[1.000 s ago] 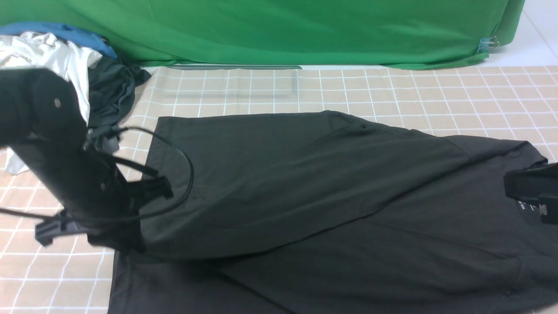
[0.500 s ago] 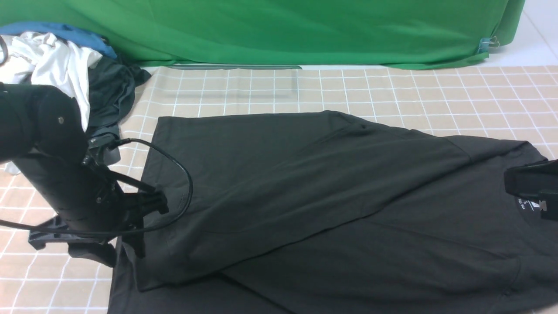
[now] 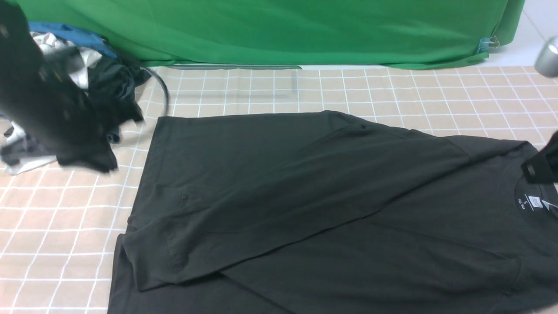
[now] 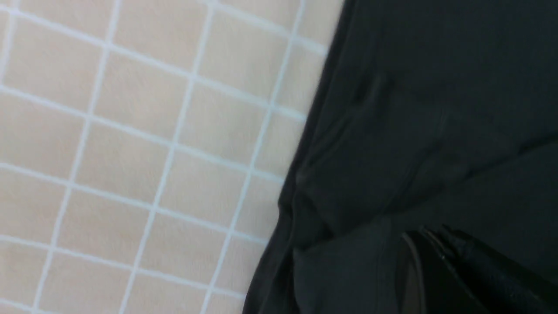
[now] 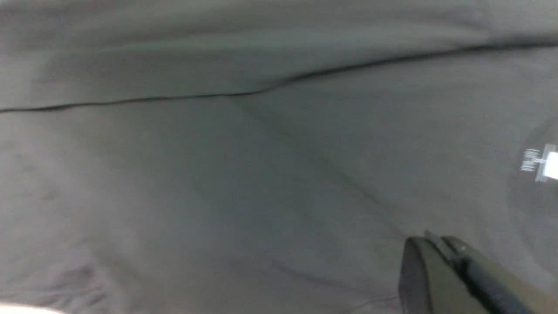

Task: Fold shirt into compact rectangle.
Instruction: 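Grasp the near edge of the shirt at its hem and shoulder corners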

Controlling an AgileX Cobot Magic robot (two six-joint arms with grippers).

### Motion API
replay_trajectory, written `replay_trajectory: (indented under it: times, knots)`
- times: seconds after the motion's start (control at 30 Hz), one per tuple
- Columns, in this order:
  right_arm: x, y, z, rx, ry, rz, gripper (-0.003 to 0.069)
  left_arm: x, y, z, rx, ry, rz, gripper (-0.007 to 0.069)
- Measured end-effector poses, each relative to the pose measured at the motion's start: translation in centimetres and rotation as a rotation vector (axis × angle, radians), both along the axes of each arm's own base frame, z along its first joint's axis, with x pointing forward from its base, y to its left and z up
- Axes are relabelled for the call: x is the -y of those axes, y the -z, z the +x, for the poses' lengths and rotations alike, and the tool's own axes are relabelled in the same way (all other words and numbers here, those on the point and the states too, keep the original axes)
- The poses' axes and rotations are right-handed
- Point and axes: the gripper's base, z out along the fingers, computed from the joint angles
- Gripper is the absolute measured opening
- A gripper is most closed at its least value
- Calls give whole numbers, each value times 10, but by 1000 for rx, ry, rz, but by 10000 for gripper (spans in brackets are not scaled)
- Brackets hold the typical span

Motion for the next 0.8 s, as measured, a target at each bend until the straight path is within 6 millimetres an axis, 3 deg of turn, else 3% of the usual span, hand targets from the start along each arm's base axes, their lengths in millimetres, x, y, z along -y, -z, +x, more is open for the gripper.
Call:
replay_trajectory:
  times: [0.13, 0.17, 0.33, 0.47, 0.57, 0.8]
  knots:
    - [-3, 3, 20, -34, 10, -15, 36, -11, -2, 39, 56, -22, -2, 13]
    - [-3, 3, 21, -35, 10, -18, 36, -11, -2, 40, 60, -23, -3, 13]
    - [1, 14, 47, -76, 48, -28, 36, -13, 18, 101, 134, -29, -6, 37]
    - [18, 27, 73, -123, 120, -33, 36, -13, 52, 142, 118, -14, 1, 135]
    - [26, 35, 84, -149, 154, -35, 36, -14, 81, 167, 107, -5, 5, 251]
    - [29, 43, 95, -144, 166, -36, 36, -15, 129, 199, 127, 55, 33, 446]
